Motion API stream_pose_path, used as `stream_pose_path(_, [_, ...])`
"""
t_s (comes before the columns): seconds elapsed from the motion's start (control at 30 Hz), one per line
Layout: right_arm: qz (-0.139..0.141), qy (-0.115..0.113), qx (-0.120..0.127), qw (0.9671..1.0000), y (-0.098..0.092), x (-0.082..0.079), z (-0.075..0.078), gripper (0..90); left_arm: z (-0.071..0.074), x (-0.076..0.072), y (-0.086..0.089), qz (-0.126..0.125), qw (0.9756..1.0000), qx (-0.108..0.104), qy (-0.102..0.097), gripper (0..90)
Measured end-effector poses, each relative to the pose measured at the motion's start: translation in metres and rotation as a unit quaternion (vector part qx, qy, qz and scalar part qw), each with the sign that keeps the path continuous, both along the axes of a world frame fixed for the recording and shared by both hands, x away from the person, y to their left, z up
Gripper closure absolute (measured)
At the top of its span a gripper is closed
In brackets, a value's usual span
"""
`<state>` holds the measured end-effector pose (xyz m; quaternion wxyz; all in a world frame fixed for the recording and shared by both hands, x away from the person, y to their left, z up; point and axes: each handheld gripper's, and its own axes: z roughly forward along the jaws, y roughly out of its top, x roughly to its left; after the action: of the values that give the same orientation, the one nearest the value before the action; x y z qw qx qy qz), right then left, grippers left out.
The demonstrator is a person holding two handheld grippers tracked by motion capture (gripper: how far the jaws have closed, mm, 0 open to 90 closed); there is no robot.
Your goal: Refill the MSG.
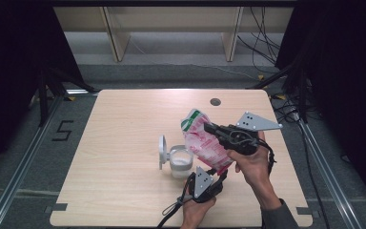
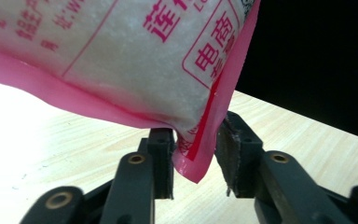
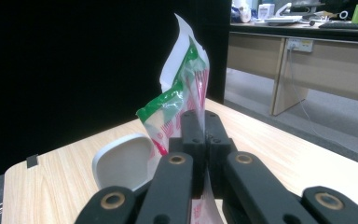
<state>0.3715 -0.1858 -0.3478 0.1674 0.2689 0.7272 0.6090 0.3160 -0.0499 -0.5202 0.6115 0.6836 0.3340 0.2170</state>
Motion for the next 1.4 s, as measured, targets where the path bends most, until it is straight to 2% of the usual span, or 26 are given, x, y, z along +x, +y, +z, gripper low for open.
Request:
stream_pose_path(0.03, [0.003, -0.001, 0.001, 1.0000, -0.001, 0.001, 0.000, 90.0, 0.001, -0.003, 0.001, 0.001, 0.9999, 0.014, 0.005, 61.9])
stream_pose_path(0.1, [0.006, 0.001, 0.006, 1.0000, -0.002, 0.001, -0.001, 90.0, 0.002, -0.004, 0.002, -0.002, 0.9999, 0.008, 0.010, 59.7])
stream_pose_path(0.23, [0.006, 0.000, 0.011, 0.9999, -0.005, 0.001, 0.000, 90.0, 0.004, -0.007, 0.005, 0.000, 0.9998, 0.017, 0.011, 56.8])
stream_pose_path(0.3, [0.006, -0.010, 0.013, 0.9998, -0.007, 0.002, 0.000, 90.0, 0.006, -0.010, 0.008, 0.002, 0.9994, 0.033, 0.013, 55.4])
stream_pose_path(0.33, [0.007, 0.004, 0.017, 0.9998, -0.007, 0.000, 0.000, 90.0, 0.007, -0.010, 0.009, 0.003, 0.9994, 0.031, 0.014, 55.1])
stream_pose_path(0.5, [0.001, -0.007, 0.019, 0.9998, -0.009, -0.001, -0.001, 90.0, 0.005, -0.013, 0.013, 0.000, 0.9983, 0.056, 0.016, 50.3])
stream_pose_path(0.53, [0.002, -0.011, 0.018, 0.9998, -0.010, 0.000, -0.001, 90.0, 0.004, -0.017, 0.013, 0.001, 0.9992, 0.038, 0.014, 49.7])
stream_pose_path(0.57, [0.001, -0.009, 0.019, 0.9998, -0.011, 0.000, -0.002, 90.0, 0.004, -0.016, 0.016, -0.004, 0.9984, 0.056, 0.012, 49.3])
stream_pose_path(0.63, [-0.001, 0.001, 0.023, 0.9997, -0.012, -0.001, -0.003, 90.0, 0.005, -0.019, 0.017, -0.006, 0.9987, 0.050, 0.014, 47.5])
stream_pose_path(0.73, [-0.006, 0.006, 0.027, 0.9996, -0.015, -0.003, -0.004, 90.0, 0.010, -0.020, 0.024, -0.014, 0.9975, 0.069, -0.002, 45.2])
stream_pose_path(0.77, [-0.009, -0.004, 0.023, 0.9997, -0.017, -0.002, -0.004, 90.0, 0.011, -0.022, 0.023, -0.011, 0.9986, 0.052, 0.000, 44.4])
stream_pose_path(0.9, [-0.014, -0.004, 0.028, 0.9995, -0.023, -0.001, -0.006, 90.0, 0.014, -0.024, 0.030, -0.008, 0.9985, 0.053, -0.003, 42.5])
stream_pose_path(0.97, [-0.020, 0.007, 0.025, 0.9995, -0.027, -0.002, -0.008, 90.0, 0.015, -0.025, 0.034, -0.008, 0.9980, 0.062, -0.009, 42.1])
stream_pose_path(1.0, [-0.021, 0.002, 0.021, 0.9996, -0.028, -0.001, -0.009, 90.0, 0.015, -0.026, 0.036, -0.006, 0.9978, 0.065, -0.008, 41.4])
stream_pose_path(1.03, [-0.022, 0.004, 0.033, 0.9992, -0.028, -0.001, -0.011, 90.0, 0.015, -0.027, 0.037, -0.006, 0.9979, 0.064, -0.002, 40.8])
stream_pose_path(1.07, [-0.030, 0.005, 0.027, 0.9992, -0.029, -0.001, -0.012, 90.0, 0.016, -0.028, 0.040, -0.008, 0.9975, 0.070, -0.008, 40.7])
stream_pose_path(1.1, [-0.024, 0.007, 0.028, 0.9993, -0.030, 0.000, -0.013, 90.0, 0.015, -0.030, 0.041, -0.003, 0.9983, 0.058, 0.000, 40.7])
stream_pose_path(1.13, [-0.021, 0.011, 0.028, 0.9993, -0.030, 0.000, -0.014, 90.0, 0.015, -0.030, 0.045, -0.006, 0.9974, 0.071, -0.009, 40.6])
stream_pose_path(1.17, [-0.029, 0.013, 0.030, 0.9991, -0.031, -0.001, -0.015, 90.0, 0.014, -0.031, 0.047, -0.003, 0.9980, 0.062, -0.009, 40.4])
stream_pose_path(1.2, [-0.030, 0.006, 0.030, 0.9991, -0.031, 0.001, -0.017, 90.0, 0.014, -0.030, 0.051, -0.003, 0.9971, 0.074, -0.015, 40.2])
stream_pose_path(1.23, [-0.032, 0.007, 0.030, 0.9990, -0.032, 0.001, -0.018, 90.0, 0.013, -0.031, 0.053, -0.002, 0.9977, 0.066, -0.012, 39.8])
stream_pose_path(1.27, [-0.030, 0.003, 0.027, 0.9992, -0.033, 0.002, -0.019, 90.0, 0.014, -0.031, 0.057, -0.002, 0.9970, 0.076, -0.013, 39.7])
stream_pose_path(1.3, [-0.035, 0.017, 0.027, 0.9989, -0.033, 0.000, -0.020, 90.0, 0.013, -0.034, 0.058, 0.005, 0.9978, 0.066, -0.004, 39.7])
stream_pose_path(1.33, [-0.034, 0.019, 0.033, 0.9987, -0.033, -0.001, -0.022, 90.0, 0.014, -0.033, 0.061, 0.000, 0.9970, 0.076, -0.017, 39.7])
stream_pose_path(1.37, [-0.034, 0.016, 0.024, 0.9990, -0.034, 0.000, -0.023, 90.0, 0.013, -0.034, 0.063, 0.003, 0.9970, 0.076, -0.013, 39.6])
stream_pose_path(1.4, [-0.037, 0.016, 0.036, 0.9985, -0.033, 0.000, -0.025, 90.0, 0.012, -0.034, 0.064, 0.005, 0.9974, 0.071, -0.011, 39.6])
